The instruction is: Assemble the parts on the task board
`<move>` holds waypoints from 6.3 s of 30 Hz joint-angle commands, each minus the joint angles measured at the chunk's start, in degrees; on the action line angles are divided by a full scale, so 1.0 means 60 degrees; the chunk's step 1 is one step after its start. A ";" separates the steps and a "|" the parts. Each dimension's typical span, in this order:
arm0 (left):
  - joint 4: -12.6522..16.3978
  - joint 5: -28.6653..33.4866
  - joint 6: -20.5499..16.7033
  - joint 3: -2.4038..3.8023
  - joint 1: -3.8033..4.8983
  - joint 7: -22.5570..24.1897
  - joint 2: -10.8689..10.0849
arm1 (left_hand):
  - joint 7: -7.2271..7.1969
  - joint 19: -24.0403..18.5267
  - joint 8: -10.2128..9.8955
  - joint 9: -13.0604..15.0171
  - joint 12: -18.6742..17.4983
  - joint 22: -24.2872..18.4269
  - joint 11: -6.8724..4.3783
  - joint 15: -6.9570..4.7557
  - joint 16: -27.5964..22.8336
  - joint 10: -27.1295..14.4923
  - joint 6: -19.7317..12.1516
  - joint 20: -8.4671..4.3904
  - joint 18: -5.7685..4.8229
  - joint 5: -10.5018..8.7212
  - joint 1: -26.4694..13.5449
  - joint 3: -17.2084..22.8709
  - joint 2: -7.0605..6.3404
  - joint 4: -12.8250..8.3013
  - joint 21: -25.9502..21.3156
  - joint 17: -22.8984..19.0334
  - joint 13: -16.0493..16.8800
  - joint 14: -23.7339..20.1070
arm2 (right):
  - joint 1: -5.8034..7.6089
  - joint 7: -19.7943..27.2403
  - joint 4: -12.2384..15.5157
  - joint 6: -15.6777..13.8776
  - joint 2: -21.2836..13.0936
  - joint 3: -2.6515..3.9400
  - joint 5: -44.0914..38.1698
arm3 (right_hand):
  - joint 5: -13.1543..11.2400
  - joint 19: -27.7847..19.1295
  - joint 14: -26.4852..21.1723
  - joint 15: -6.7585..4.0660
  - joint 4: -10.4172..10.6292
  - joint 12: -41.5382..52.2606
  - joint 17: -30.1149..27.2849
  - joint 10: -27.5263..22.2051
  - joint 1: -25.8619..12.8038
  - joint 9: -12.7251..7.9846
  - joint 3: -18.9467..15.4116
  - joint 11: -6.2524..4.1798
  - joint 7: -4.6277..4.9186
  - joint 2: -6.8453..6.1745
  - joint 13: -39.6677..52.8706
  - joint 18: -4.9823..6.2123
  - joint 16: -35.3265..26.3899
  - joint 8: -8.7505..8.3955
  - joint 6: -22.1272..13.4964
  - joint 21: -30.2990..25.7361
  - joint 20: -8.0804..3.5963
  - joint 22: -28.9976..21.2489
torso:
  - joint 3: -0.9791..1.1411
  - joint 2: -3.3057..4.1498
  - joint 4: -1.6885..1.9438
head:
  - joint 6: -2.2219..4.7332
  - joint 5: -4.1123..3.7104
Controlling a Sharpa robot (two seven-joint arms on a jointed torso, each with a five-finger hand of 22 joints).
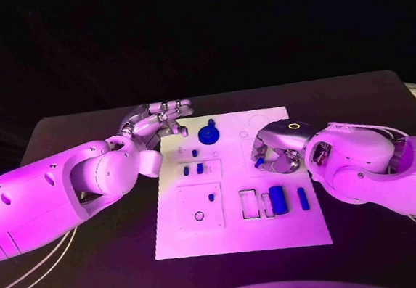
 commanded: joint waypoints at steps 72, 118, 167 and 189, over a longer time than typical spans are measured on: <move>-0.0137 -0.0066 0.0301 0.0007 -0.0019 -0.0064 0.0229 | -0.0022 -0.0071 0.0076 -0.0009 0.0088 -0.0015 0.0007 0.0016 0.0039 -0.0051 -0.0067 0.0002 0.0092 0.0021 0.0014 -0.0060 0.0080 -0.0041 -0.0053 -0.0019 0.0003 -0.0073 | -0.1014 0.0614 0.0094 -0.0511 0.2357 -0.0243 0.0207 | 0.0110 0.0150 0.0323 -0.0045 -0.0782 -0.0281 0.0086 0.0730 0.0379 0.0095 0.0991 -0.0051 0.0171 0.0211 0.0154 0.0002 0.0083 -0.0026 0.0335 0.0214 -0.0091 0.0278 | 0.0007 -0.0003 -0.0028 | -0.0314 0.0604; -0.0148 -0.0085 0.0379 0.0006 -0.0021 -0.0141 0.0175 | -0.0017 -0.0076 0.0094 -0.0010 0.0127 -0.0025 0.0012 0.0020 0.0051 -0.0085 -0.0090 0.0006 0.0093 0.0018 0.0006 -0.0096 0.0088 -0.0056 -0.0069 -0.0035 0.0003 -0.0094 | -0.0989 0.0918 0.1472 -0.2750 0.0450 -0.0032 0.1448 | 0.0820 -0.0298 0.0127 0.0283 -0.0031 0.0150 -0.0575 -0.1068 -0.0199 -0.0097 -0.1399 0.0312 0.0414 -0.0057 0.0015 0.0267 -0.0226 -0.0205 -0.1125 -0.0907 0.0269 -0.1310 | -0.0007 -0.0081 -0.0148 | -0.0168 0.0244; -0.0018 -0.0094 0.0404 -0.0031 -0.0053 -0.0213 0.0066 | -0.0014 -0.0084 0.0112 -0.0008 0.0162 -0.0035 0.0016 0.0027 0.0060 -0.0103 -0.0100 0.0012 0.0091 0.0015 -0.0022 -0.0131 0.0096 -0.0050 -0.0083 -0.0047 0.0005 -0.0113 | -0.1348 -0.2360 0.1525 -0.0799 -0.1137 -0.0219 0.2486 | 0.2371 0.0952 0.0684 -0.0250 0.2226 0.9113 0.2402 0.1740 -0.2131 0.0190 -0.4755 -0.0359 -0.0045 0.0578 1.0120 -0.0391 0.1980 0.0668 -0.0775 0.1751 -0.0219 0.2542 | -0.0053 -0.0150 -0.0463 | -0.0157 -0.0105; -0.0015 -0.0128 0.0413 -0.0034 -0.0053 -0.0255 0.0046 | -0.0017 -0.0087 0.0120 -0.0008 0.0178 -0.0039 0.0014 0.0027 0.0065 -0.0114 -0.0106 0.0014 0.0092 0.0018 -0.0016 -0.0139 0.0104 -0.0059 -0.0089 -0.0054 0.0005 -0.0120 | -0.1372 -0.2284 0.1617 -0.2289 -0.1179 -0.0218 0.3348 | 0.2893 0.0958 0.0685 -0.0401 0.1528 0.9486 0.2461 0.2011 -0.0346 0.0523 -0.4119 -0.0551 -0.0234 0.1085 1.0854 -0.0401 0.2020 0.1008 -0.0377 0.1793 -0.0353 0.2620 | -0.0045 -0.0152 -0.0479 | -0.0163 -0.0060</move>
